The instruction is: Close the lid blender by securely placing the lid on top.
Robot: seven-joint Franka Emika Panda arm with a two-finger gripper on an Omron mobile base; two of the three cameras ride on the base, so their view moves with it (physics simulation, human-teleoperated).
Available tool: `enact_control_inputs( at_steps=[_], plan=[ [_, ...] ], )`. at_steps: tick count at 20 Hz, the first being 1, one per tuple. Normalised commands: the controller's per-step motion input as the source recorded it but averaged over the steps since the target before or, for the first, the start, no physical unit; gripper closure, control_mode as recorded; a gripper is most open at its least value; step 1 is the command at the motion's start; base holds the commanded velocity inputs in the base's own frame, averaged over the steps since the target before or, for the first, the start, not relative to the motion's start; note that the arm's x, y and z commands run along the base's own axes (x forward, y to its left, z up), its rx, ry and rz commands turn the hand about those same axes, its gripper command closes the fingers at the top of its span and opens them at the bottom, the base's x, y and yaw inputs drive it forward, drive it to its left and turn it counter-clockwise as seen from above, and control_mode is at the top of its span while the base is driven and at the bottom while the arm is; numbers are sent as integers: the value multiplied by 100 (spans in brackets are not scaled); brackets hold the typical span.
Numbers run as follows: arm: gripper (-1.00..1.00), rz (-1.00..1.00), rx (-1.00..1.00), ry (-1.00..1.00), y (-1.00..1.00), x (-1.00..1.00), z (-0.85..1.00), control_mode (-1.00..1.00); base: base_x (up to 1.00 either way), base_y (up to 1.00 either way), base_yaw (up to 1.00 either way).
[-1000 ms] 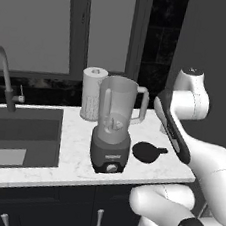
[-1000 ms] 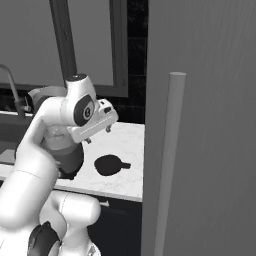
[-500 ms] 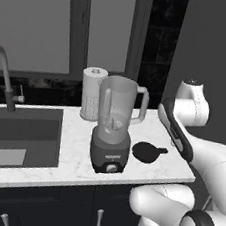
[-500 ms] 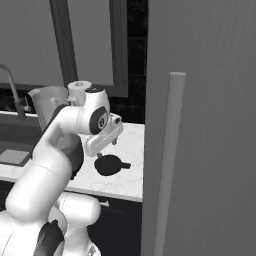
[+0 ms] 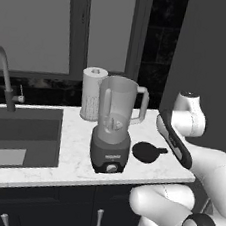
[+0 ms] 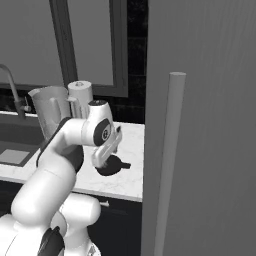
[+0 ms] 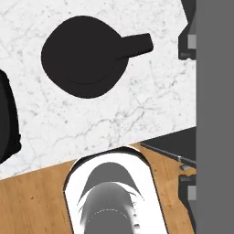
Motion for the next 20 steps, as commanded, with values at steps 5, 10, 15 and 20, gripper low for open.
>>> enact_control_inputs(
  at_steps=[5,10,15,20],
  plan=[
    [-100,13,1,-2,0,5,-18,-100,0,0,0],
    [-100,15,0,0,0,24,-20,-100,0,0,0],
    [-100,9,2,0,-15,21,-7,-100,0,0,0],
    [-100,6,4,0,-30,15,-5,-100,0,0,0]
  ],
)
